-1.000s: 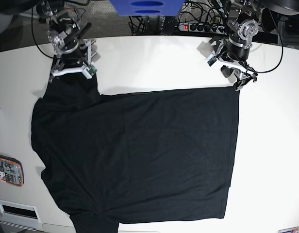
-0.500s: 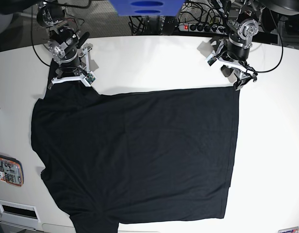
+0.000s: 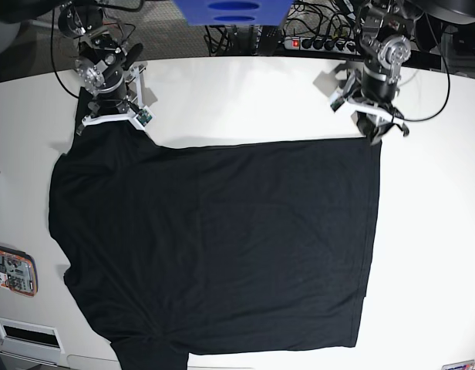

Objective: Fold the T-shirt properly
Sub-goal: 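Close both grippers on the shoulder edge of the black shirt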

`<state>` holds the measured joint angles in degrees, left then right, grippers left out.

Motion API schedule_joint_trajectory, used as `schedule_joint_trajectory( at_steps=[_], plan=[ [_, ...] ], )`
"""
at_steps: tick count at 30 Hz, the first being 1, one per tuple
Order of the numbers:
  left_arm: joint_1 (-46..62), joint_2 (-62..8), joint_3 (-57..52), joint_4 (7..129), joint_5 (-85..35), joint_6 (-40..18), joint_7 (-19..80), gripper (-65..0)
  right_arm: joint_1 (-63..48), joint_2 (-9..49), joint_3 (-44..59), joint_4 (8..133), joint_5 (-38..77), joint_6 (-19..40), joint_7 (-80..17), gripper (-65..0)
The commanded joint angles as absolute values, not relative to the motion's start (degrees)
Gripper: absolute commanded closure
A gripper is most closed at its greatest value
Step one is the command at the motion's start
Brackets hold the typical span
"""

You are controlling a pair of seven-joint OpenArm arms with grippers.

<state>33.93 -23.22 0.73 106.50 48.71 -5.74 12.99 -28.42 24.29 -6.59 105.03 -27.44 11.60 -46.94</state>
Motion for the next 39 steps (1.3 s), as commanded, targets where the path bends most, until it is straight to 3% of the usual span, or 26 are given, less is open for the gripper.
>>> schedule_joint_trajectory(
  at_steps=[1, 4, 9, 16, 21, 27, 34, 37, 39],
  plan=[
    [33.71, -23.78, 0.57, 106.51, 48.92, -4.79, 13.23, -16.6, -28.79, 24.66, -6.64, 105.45, -25.98, 13.23, -47.87, 0.0],
    [33.36, -24.04, 0.57, 105.01, 49.27, -7.52, 13.23, -25.7, -28.88, 24.57, -6.64, 105.89, -25.98, 13.23, -47.87, 0.0],
    [32.84, -27.65, 3.47, 105.19, 48.75, -21.67, 19.74, -40.7, -28.88, 24.57, -6.64, 105.89, -25.98, 13.23, -47.87, 0.0],
    [24.92, -33.63, 13.41, 105.01, 39.69, -27.56, 30.81, -49.2, -28.97, 24.48, -6.64, 106.86, -25.98, 13.23, -47.87, 0.0],
    [16.84, -38.37, 23.52, 104.57, 30.02, -30.2, 38.64, -49.7, -28.97, 24.48, -6.64, 107.47, -25.98, 13.23, -47.87, 0.0],
    [5.93, -38.73, 34.42, 98.77, 22.37, -30.64, 45.14, -49.8, -28.88, 24.4, -6.64, 107.65, -25.98, 13.23, -47.87, 0.0],
    [3.03, -38.46, 37.49, 95.52, 21.32, -30.64, 45.49, -48.4, -28.88, 24.4, -6.64, 107.65, -25.89, 13.23, -47.87, 0.0],
    [3.03, -38.46, 37.49, 95.52, 21.32, -30.64, 45.49, -38.9, -28.88, 24.4, -6.64, 107.65, -25.8, 13.23, -47.87, 0.0],
    [3.3, -38.55, 37.32, 95.52, 21.41, -30.64, 45.49, -26.2, -28.88, 24.4, -6.64, 107.65, -25.98, 13.23, -47.87, 0.0]
  ],
)
